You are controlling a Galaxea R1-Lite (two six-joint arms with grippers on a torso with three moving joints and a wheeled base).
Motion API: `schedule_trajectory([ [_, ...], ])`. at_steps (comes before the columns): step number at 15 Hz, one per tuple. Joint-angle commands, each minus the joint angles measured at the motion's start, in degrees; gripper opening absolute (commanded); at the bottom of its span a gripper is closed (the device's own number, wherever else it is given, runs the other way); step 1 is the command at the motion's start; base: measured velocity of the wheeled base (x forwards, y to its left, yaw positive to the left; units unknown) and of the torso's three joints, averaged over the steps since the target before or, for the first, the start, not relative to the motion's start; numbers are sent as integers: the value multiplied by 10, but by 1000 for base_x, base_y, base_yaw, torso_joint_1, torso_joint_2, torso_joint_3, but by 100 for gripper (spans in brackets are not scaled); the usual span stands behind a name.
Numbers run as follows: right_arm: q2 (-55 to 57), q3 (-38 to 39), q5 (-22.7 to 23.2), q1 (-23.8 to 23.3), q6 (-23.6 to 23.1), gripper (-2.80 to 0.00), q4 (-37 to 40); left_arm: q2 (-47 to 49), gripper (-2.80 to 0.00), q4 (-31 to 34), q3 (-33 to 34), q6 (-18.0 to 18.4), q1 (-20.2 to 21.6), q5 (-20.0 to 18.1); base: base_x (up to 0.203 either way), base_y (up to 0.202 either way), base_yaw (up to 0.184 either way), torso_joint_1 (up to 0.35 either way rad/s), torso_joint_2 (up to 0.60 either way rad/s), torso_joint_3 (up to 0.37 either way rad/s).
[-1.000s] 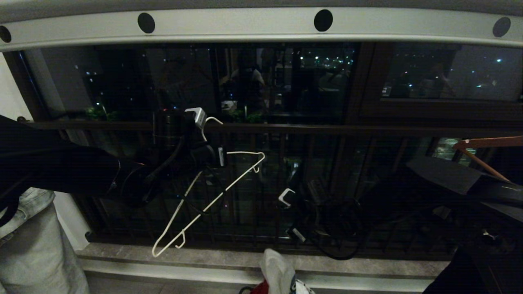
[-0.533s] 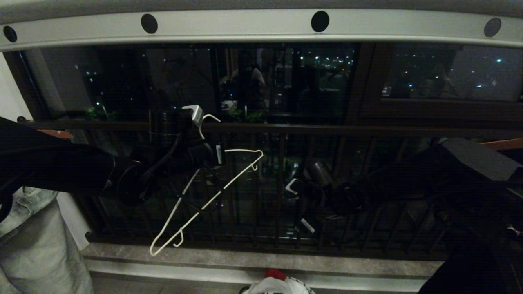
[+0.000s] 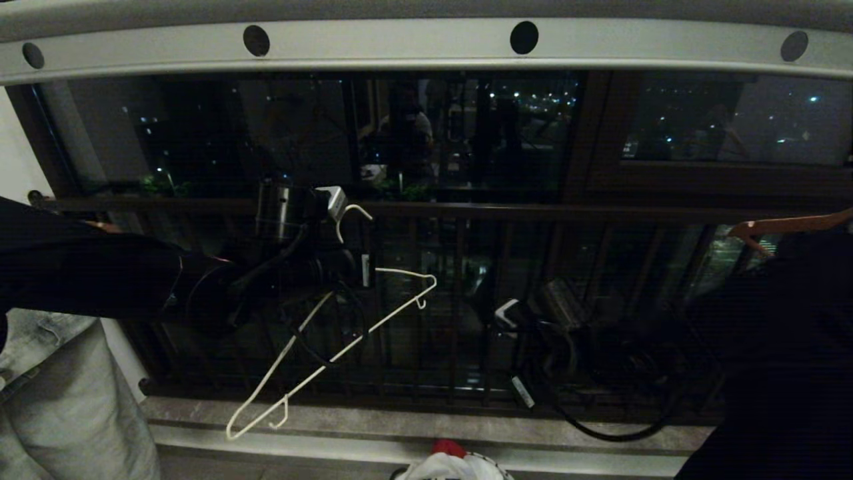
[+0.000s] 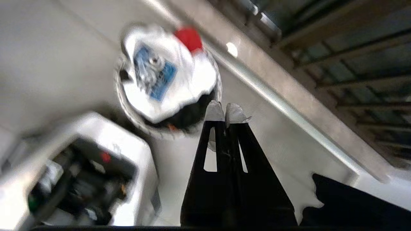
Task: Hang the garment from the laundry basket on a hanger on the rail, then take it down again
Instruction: Hang the clothes rack on the clothesline
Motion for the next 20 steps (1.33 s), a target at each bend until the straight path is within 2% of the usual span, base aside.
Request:
schedule_trajectory([
  [1,-64,60,1,3,7,-280,-64,-34,-280,23,3,0,-6,0,0,0,0,0,0,0],
  [7,-125,85,3,-12,-8,-280,-64,-142,-280,125,39,1,-25,-31,0,0,0,0,0,0],
  [12,-164,108,6,-11,-30,-280,-63,-293,-280,216,111,-75,-33,-27,0,0,0,0,0,0],
  [13,-170,110,9,-11,-33,-280,-63,-326,-280,230,131,-90,-37,-21,0,0,0,0,0,0],
  [15,-174,112,9,-7,-30,-280,-62,-368,-280,245,165,-103,-40,40,0,0,0,0,0,0],
  [18,-174,109,9,-2,-30,-280,-63,-442,-280,258,181,-104,-72,57,0,0,0,0,0,0],
  [20,-171,111,9,9,-31,-280,-63,-467,-280,293,148,-89,-87,59,0,0,0,0,0,0],
])
